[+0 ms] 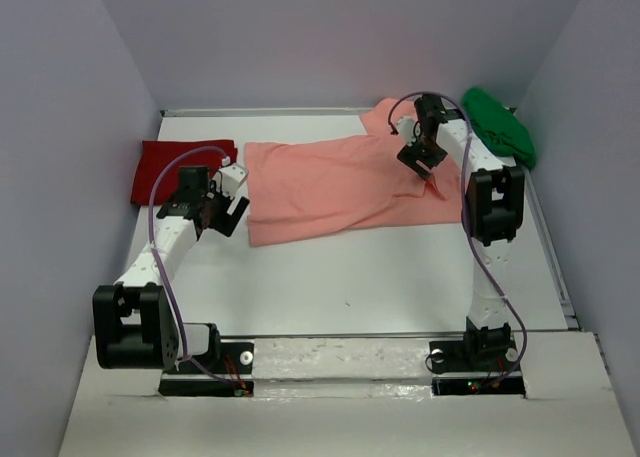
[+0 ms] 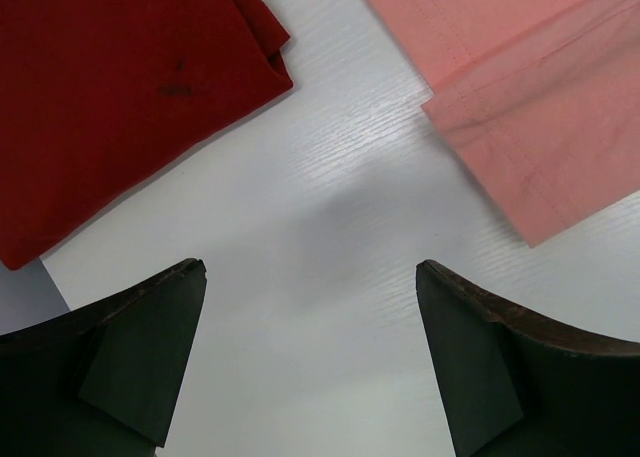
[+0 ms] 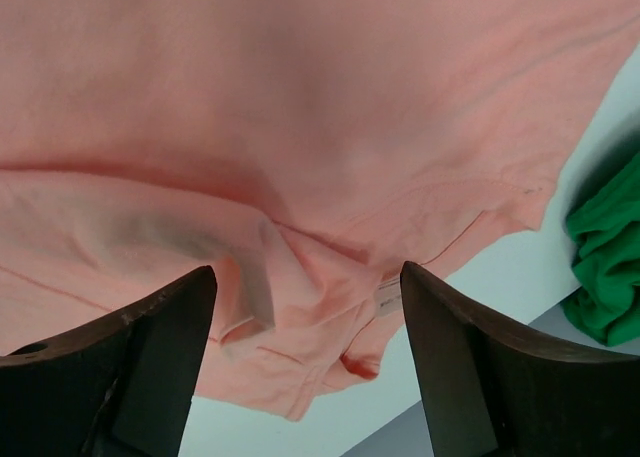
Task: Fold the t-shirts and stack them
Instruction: Fold the tshirt
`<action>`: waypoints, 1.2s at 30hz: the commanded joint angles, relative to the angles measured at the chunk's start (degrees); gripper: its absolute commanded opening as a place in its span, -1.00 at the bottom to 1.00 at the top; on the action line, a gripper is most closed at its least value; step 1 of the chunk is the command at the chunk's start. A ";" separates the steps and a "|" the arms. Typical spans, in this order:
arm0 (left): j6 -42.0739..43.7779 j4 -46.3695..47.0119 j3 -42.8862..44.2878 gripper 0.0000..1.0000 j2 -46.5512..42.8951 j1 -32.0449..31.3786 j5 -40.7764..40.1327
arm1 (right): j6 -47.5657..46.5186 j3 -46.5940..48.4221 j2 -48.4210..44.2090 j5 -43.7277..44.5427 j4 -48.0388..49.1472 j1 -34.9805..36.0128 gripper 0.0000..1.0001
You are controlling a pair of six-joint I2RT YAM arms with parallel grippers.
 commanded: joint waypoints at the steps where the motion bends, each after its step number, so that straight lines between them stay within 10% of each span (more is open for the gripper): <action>1: 0.21 -0.57 2.04 0.98 -0.61 0.35 1.30 | 2.46 2.07 -2.20 2.05 9.22 0.65 0.60; 22: -0.05 -1.63 2.48 0.98 -2.37 0.35 4.20 | 1.15 -23.50 -21.01 4.25 10.98 1.18 0.64; 36: 0.39 -1.45 -0.15 0.98 -3.60 0.35 1.92 | -2.54 -6.38 1.72 18.12 24.60 1.18 0.72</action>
